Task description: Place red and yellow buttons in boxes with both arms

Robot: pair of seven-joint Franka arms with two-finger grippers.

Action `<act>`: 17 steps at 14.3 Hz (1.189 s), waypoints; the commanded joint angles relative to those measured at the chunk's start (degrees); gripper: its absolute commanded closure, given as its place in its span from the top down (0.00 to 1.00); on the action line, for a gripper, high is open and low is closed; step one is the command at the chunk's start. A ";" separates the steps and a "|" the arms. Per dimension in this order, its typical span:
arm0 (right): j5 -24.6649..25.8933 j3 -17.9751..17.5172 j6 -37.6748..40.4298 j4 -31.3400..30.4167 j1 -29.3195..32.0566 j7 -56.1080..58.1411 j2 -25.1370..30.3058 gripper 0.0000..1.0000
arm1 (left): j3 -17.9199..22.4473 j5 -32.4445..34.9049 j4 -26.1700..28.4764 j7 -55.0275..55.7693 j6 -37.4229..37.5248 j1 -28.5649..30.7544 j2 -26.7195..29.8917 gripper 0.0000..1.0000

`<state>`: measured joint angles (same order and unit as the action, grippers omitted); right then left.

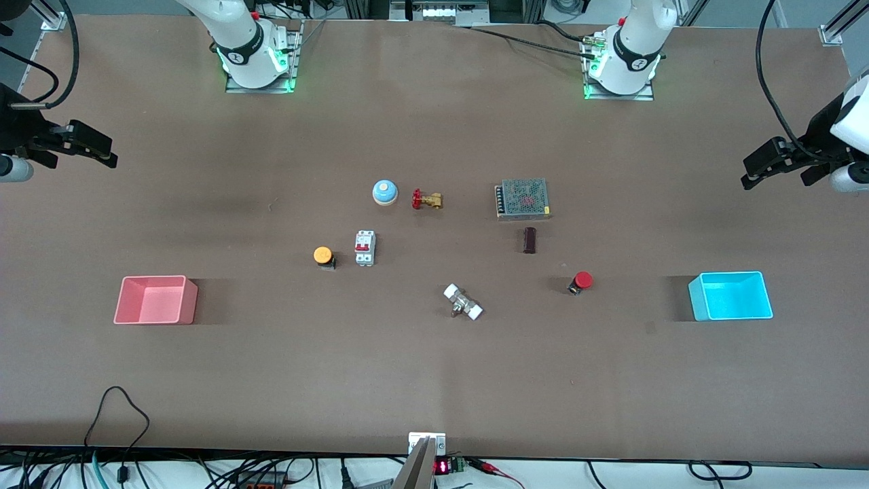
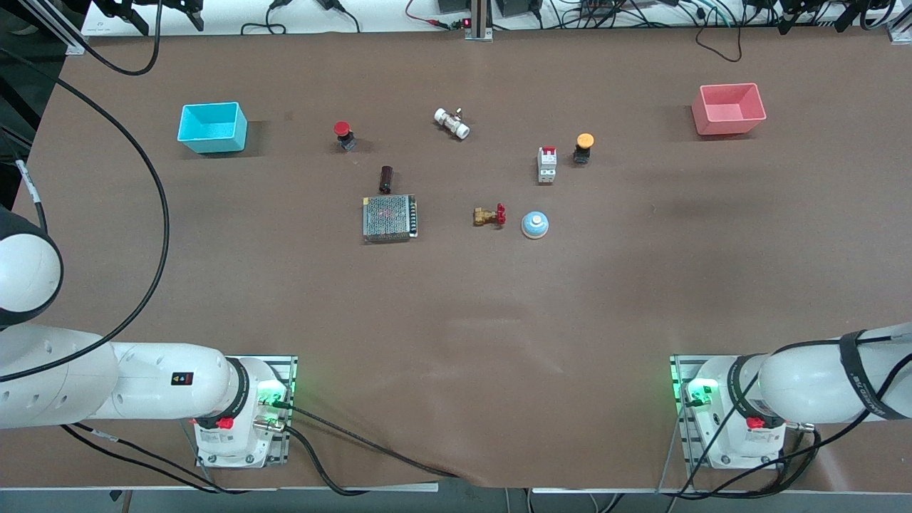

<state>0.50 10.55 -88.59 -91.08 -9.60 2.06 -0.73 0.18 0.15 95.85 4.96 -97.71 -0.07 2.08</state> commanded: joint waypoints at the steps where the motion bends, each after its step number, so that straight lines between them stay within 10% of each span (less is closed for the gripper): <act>1: 0.64 -0.62 0.43 -1.03 0.73 0.58 1.43 1.00 | 0.26 -0.68 1.18 -0.39 0.15 -0.10 1.43 1.00; 17: -0.41 -1.15 -9.92 -0.94 -6.37 -0.65 -12.87 1.00 | -5.89 -1.03 1.09 10.50 -14.87 -1.25 -19.21 1.00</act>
<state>0.30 9.45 -95.89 -92.27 -12.89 2.04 -10.33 -5.31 0.03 97.83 14.09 -110.97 -1.50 -14.28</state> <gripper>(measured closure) 0.000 0.000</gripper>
